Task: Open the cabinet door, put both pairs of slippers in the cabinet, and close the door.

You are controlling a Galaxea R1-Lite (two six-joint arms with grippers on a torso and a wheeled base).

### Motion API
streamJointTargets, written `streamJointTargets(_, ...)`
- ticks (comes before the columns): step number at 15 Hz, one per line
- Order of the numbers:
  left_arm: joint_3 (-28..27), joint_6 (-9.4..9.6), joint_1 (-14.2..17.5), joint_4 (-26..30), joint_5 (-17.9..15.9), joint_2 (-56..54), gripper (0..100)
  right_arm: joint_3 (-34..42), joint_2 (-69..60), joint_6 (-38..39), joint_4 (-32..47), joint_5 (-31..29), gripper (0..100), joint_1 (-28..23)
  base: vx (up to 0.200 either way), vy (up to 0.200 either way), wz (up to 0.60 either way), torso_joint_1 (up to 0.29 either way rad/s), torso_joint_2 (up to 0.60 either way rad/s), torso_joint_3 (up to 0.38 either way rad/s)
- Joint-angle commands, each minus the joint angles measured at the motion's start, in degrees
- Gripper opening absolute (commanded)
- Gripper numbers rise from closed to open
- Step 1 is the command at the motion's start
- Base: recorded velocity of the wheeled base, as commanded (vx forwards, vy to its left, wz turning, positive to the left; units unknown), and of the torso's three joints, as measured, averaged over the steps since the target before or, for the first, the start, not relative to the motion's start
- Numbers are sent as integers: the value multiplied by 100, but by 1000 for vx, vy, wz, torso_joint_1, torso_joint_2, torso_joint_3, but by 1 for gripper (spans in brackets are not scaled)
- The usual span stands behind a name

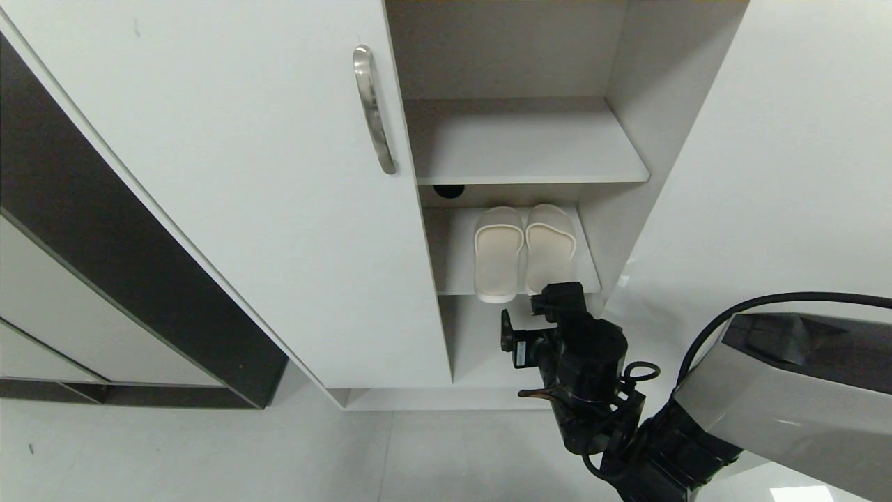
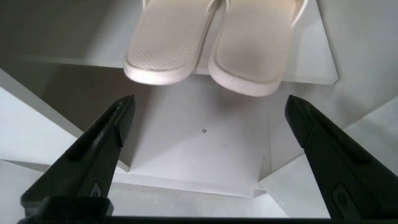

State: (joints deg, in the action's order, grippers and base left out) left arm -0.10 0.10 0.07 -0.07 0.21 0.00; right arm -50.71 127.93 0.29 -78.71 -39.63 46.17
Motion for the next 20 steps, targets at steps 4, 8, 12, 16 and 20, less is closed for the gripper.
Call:
streamJointTargets(4, 1, -1, 1, -1, 6, 9, 0, 35, -57, -12, -4, -9, 100, 15, 0, 0, 0, 1, 3, 108)
streamJointTargets(8, 1, -1, 1, -1, 6, 9, 0, 229, -145, -29, 23, 8, 100, 59, 0, 0, 0, 5, 4, 190)
streamJointTargets(12, 1, 8, 1, 7, 6, 9, 0, 290, -154, -29, 40, 8, 100, 68, 0, 0, 0, 1, 1, 203)
streamJointTargets(16, 1, 8, 1, -1, 6, 9, 0, 958, -418, -29, 5, 685, 100, 261, 0, 0, 0, 0, 4, 192)
streamJointTargets(20, 1, -1, 1, 7, 6, 9, 0, 1274, -681, -3, 14, 1010, 100, 340, 0, 0, 0, -1, -1, 25)
